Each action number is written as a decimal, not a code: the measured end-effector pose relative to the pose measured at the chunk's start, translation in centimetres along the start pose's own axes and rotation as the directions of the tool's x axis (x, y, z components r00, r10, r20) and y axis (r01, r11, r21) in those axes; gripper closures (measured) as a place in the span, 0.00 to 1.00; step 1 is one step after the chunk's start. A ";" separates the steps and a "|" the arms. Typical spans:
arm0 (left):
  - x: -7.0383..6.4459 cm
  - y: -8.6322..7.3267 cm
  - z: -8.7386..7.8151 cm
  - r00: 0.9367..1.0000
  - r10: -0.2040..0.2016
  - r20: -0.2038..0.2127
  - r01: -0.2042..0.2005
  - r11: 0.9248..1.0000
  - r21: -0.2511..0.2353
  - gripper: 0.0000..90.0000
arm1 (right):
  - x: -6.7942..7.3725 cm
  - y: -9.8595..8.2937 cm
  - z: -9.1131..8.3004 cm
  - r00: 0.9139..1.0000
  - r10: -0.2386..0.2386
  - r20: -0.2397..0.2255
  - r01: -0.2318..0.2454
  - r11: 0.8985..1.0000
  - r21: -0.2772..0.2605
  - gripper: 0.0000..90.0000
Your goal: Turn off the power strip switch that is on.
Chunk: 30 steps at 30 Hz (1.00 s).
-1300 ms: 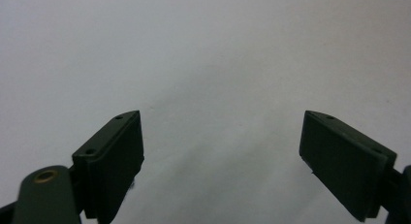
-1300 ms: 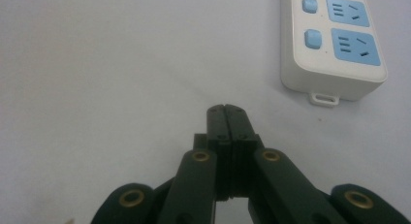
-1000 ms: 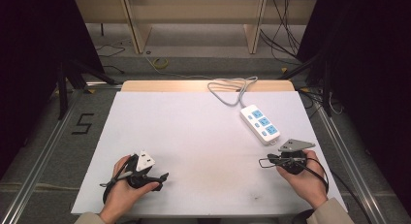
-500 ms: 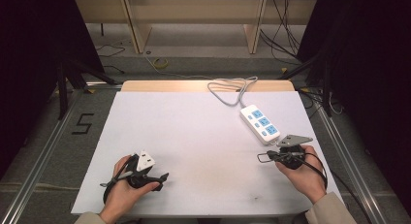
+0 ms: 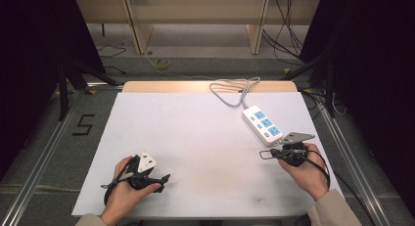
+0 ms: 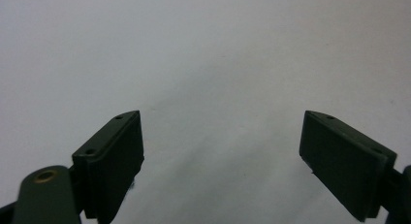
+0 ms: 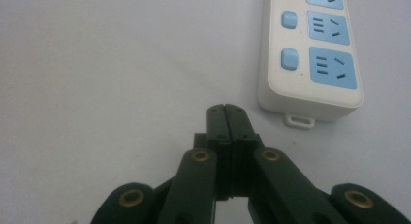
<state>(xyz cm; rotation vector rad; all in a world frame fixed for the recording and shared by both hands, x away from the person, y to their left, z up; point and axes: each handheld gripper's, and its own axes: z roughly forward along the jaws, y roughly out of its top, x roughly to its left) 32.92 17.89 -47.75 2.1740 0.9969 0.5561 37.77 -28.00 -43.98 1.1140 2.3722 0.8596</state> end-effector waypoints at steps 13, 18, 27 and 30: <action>0.0 0.0 0.0 1.000 0.001 -0.003 -0.001 1.000 -0.002 0.17 | -0.6 1.2 0.3 1.000 0.003 0.022 -0.003 1.000 0.026 1.00; 0.0 0.0 0.0 1.000 0.001 -0.004 -0.001 1.000 -0.002 0.17 | -0.7 1.6 0.5 1.000 -0.001 0.023 0.000 0.999 0.033 1.00; 0.0 0.0 -0.1 1.000 0.002 -0.006 -0.002 1.000 -0.004 0.17 | -1.2 2.3 0.9 1.000 -0.006 0.027 0.004 0.999 0.051 1.00; 0.0 0.0 0.0 1.000 0.002 -0.005 -0.002 1.000 -0.003 0.17 | -1.3 2.5 1.0 1.000 -0.003 0.029 0.002 0.999 0.053 1.00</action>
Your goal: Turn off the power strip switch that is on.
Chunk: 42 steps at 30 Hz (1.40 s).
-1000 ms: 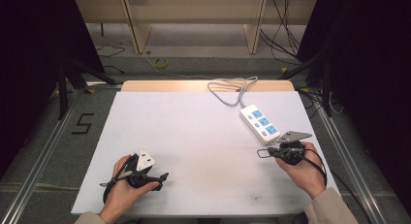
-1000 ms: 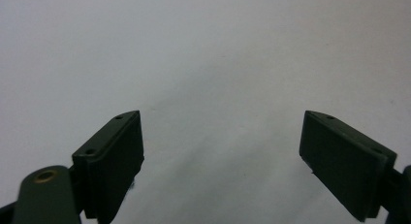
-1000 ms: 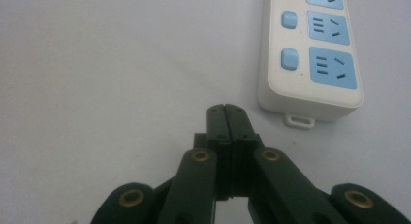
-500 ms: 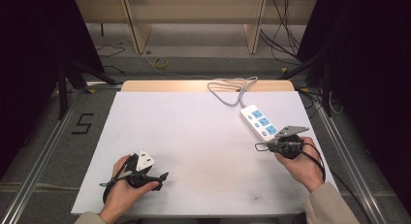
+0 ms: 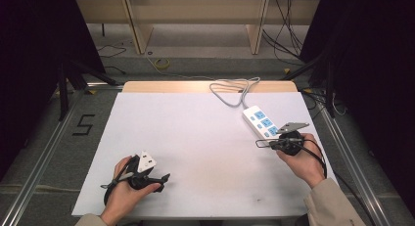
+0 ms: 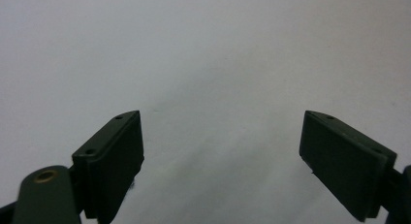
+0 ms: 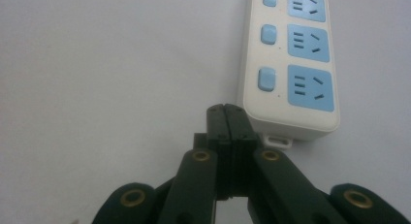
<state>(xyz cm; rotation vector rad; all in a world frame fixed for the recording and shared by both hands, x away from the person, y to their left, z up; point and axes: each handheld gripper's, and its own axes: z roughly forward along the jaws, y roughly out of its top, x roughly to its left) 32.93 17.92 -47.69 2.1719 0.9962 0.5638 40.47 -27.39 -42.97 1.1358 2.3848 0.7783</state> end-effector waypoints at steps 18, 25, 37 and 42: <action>0.0 0.0 0.0 1.000 0.001 0.000 -0.001 1.000 0.001 0.17 | -0.8 1.3 0.6 1.000 0.010 0.010 -0.010 1.000 0.019 1.00; 0.0 0.0 0.0 1.000 0.001 0.001 -0.001 1.000 0.001 0.17 | -1.1 1.8 0.9 1.000 0.015 0.013 -0.015 0.999 0.028 1.00; -0.1 0.0 0.0 1.000 0.001 0.001 -0.001 1.000 0.002 0.17 | -1.6 2.3 1.3 1.000 0.019 0.013 -0.019 0.999 0.040 1.00; -0.1 0.0 0.0 1.000 0.001 0.002 -0.001 1.000 0.002 0.17 | -1.7 2.7 1.5 1.000 0.019 0.009 -0.019 0.999 0.043 1.00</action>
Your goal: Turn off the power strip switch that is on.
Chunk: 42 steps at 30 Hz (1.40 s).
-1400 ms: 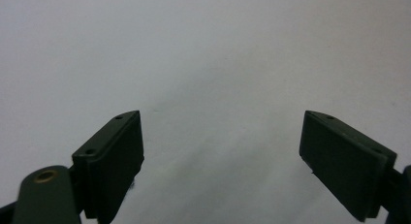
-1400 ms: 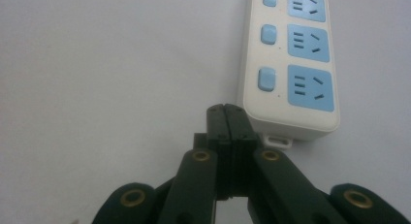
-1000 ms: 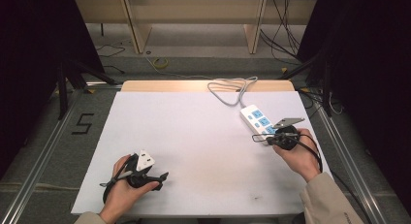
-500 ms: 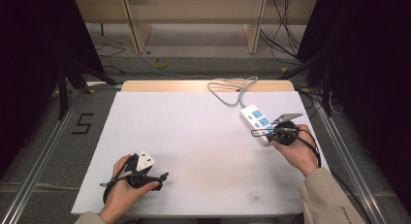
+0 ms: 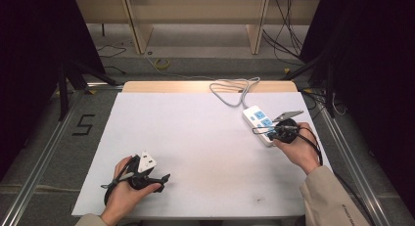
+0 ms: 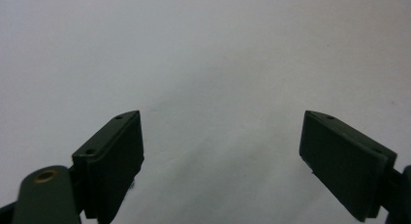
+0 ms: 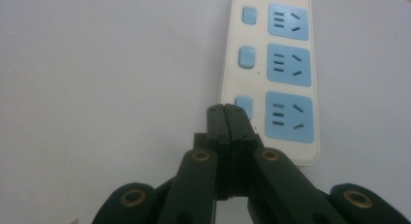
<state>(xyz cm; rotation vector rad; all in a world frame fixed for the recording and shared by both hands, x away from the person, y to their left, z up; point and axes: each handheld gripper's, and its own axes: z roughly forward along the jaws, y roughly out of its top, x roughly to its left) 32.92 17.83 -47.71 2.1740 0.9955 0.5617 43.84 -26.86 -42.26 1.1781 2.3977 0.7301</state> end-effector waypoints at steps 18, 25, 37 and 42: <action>0.0 0.0 0.0 1.000 0.002 -0.001 -0.002 1.000 0.000 0.17 | -0.5 1.3 0.4 1.000 -0.006 0.008 0.006 1.000 0.013 1.00; 0.0 0.0 0.1 1.000 0.001 -0.001 -0.001 1.000 -0.002 0.17 | -0.8 1.7 0.6 1.000 -0.006 0.011 0.006 1.000 0.023 1.00; 0.0 0.0 0.1 1.000 0.006 0.001 -0.006 1.000 0.003 0.17 | -1.1 2.1 1.2 1.000 0.003 0.009 -0.004 0.999 0.041 1.00; 0.0 0.0 0.1 1.000 0.006 0.001 -0.006 1.000 0.002 0.17 | -1.3 2.2 1.3 1.000 0.003 0.011 -0.004 0.999 0.046 1.00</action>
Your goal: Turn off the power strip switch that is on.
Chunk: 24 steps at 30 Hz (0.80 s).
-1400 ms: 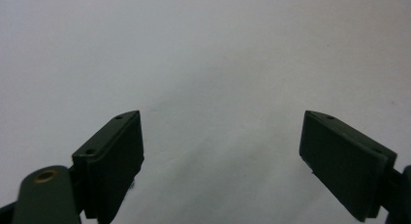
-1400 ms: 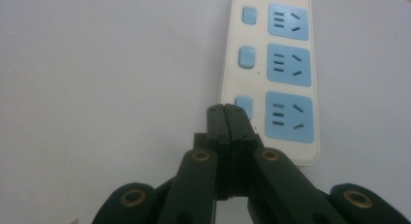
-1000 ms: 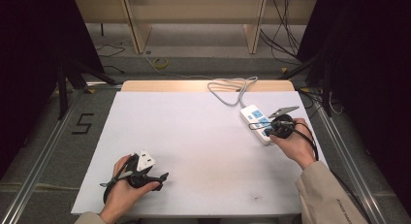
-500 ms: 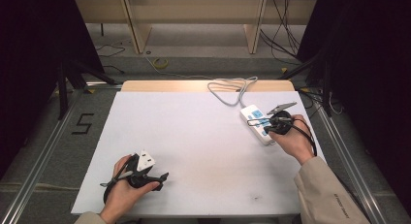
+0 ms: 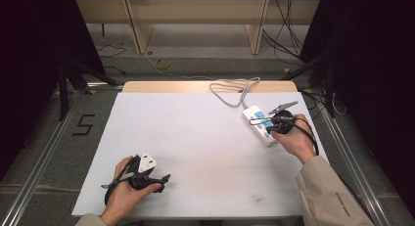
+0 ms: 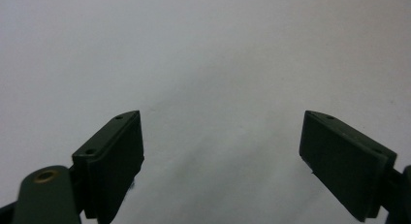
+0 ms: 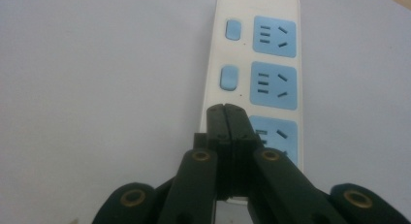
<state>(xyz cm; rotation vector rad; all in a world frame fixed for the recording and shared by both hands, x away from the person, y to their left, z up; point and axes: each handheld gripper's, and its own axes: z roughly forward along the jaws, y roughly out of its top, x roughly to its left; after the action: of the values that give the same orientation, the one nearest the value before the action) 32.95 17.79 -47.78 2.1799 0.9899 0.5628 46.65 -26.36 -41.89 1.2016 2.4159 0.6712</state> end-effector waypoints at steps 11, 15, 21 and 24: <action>0.0 0.0 0.0 1.000 0.000 0.000 0.000 1.000 0.000 0.17 | -0.4 0.6 0.3 1.000 0.004 0.005 -0.004 1.000 0.008 1.00; 0.0 0.0 0.0 1.000 0.000 0.000 0.000 1.000 0.000 0.17 | -0.6 0.9 0.4 1.000 0.007 0.008 -0.007 1.000 0.008 1.00; 0.0 0.0 0.0 1.000 0.000 0.000 0.000 1.000 0.000 0.17 | -0.7 1.2 0.6 1.000 0.004 0.011 -0.004 1.000 0.012 1.00; 0.0 0.0 0.0 1.000 0.000 0.001 0.000 1.000 0.001 0.17 | -0.7 1.4 0.7 1.000 0.003 0.010 -0.003 1.000 0.014 1.00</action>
<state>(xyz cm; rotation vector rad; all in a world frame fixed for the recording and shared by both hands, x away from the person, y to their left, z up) 32.95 17.76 -47.79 2.1806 0.9900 0.5613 48.31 -26.06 -41.64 1.2119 2.4147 0.6480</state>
